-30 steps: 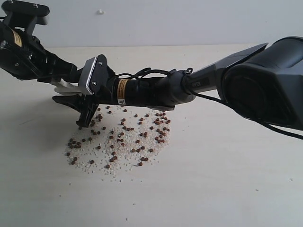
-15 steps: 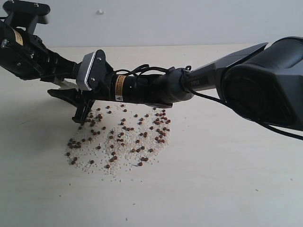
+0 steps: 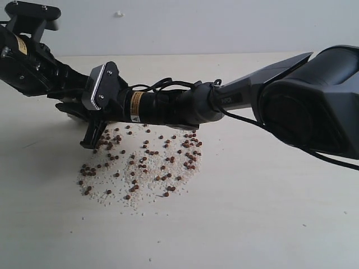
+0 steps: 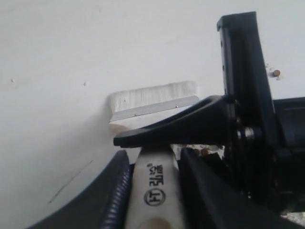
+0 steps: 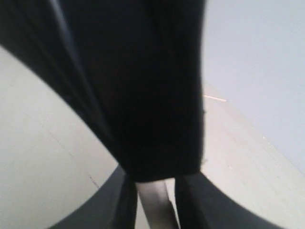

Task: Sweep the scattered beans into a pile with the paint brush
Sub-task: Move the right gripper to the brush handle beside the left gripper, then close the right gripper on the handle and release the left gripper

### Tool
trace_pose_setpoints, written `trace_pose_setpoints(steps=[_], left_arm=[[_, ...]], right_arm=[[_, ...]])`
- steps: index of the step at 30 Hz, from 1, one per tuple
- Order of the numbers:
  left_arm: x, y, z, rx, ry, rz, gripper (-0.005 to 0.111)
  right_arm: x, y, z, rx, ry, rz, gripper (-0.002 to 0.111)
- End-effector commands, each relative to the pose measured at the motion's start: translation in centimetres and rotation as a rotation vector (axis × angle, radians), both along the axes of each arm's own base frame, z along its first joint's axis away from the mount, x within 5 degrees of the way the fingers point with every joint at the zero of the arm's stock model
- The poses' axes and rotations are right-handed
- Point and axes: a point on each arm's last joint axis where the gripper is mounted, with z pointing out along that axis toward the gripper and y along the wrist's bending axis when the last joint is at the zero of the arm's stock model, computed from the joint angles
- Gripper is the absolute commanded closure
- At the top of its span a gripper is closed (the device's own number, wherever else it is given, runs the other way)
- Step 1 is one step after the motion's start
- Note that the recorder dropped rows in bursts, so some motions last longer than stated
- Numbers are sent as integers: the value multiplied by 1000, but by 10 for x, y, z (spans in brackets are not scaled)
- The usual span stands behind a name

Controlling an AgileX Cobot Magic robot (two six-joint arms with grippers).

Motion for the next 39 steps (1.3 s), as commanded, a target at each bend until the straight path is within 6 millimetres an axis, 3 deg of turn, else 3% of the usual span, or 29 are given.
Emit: trace_pose_setpoints(steps=[1,10,12,15,17,20,23,30,35,39], left_arm=[[2,0,7,-25,-45,-1,107],[3,-1,8,-27,-56,-5,106],[4,-2,9,-37,-76,-8,99],[6,-3,12,-48,-112,-17,69],[7,-4,14,-60,-136,-21,56],[9,-5,19,-84,-185,-28,40],[9,-6,28,-107,-241,-37,33],[-3,0,69,-122,-412,-80,40],[-30,10,101,-168,-550,-95,62],[-66,21,120,-237,-704,-117,87]], right_arm=[[-1,2,3,-4,-13,11,108],[-1,2,3,-4,-13,11,108],[-1,2,3,-4,-13,11,108],[-1,2,3,-14,-61,15,108],[-1,2,4,-17,-84,16,108],[-1,2,5,-20,-93,15,108],[-1,2,6,-23,-117,16,108],[2,2,25,-7,-215,-5,108],[8,3,47,26,-305,-35,108],[13,6,74,42,-339,-45,108]])
